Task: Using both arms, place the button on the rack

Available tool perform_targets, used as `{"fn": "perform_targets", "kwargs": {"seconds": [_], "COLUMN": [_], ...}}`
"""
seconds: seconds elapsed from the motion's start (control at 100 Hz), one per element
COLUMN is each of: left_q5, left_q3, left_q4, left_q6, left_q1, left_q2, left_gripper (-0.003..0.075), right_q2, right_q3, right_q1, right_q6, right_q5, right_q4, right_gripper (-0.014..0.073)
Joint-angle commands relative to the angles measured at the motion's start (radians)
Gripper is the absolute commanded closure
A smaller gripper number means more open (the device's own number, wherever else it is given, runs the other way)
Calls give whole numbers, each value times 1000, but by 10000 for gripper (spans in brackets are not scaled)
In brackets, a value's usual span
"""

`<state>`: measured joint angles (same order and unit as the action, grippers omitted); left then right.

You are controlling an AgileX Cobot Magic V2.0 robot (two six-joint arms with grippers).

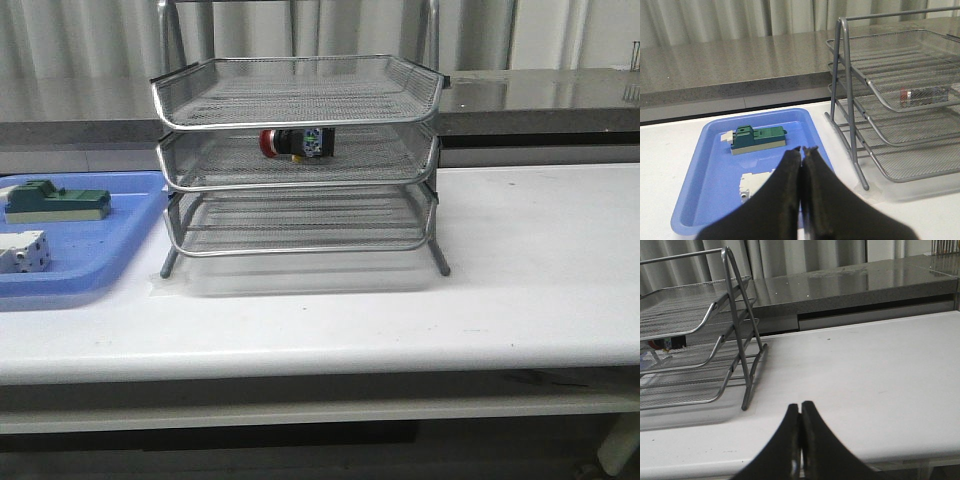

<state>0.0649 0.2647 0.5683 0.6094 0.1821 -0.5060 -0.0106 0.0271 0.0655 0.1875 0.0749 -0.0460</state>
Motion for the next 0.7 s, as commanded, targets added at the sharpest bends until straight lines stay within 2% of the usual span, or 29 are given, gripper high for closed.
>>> {"fn": "perform_targets", "kwargs": {"seconds": [0.0,0.1,0.15,0.2,0.3,0.34,0.5,0.69], "left_q5": [62,62,62,62,62,62,56,56], "left_q3": [28,28,28,28,26,22,-35,-131], "left_q4": [5,-13,-74,-176,-439,-479,-504,-685], "left_q6": [-2,-4,-26,-100,-339,-390,-464,-692], "left_q1": [-3,-3,-3,-3,-4,-5,-57,-131], "left_q2": [-11,-11,-6,6,46,61,140,252], "left_gripper": [741,741,741,741,741,741,741,741], "right_q2": [-17,-17,-17,-17,-17,-17,-17,-17], "right_q3": [-17,-17,-17,-17,-17,-17,-17,-17], "right_q1": [-9,-9,-9,-9,-9,-9,-9,-9], "right_q6": [-2,-2,-2,-2,-2,-2,-2,-2], "right_q5": [-88,-88,-88,-88,-88,-88,-88,-88], "right_q4": [-14,-14,-14,-14,-14,-14,-14,-14], "right_gripper": [650,650,650,650,650,650,650,650]}}
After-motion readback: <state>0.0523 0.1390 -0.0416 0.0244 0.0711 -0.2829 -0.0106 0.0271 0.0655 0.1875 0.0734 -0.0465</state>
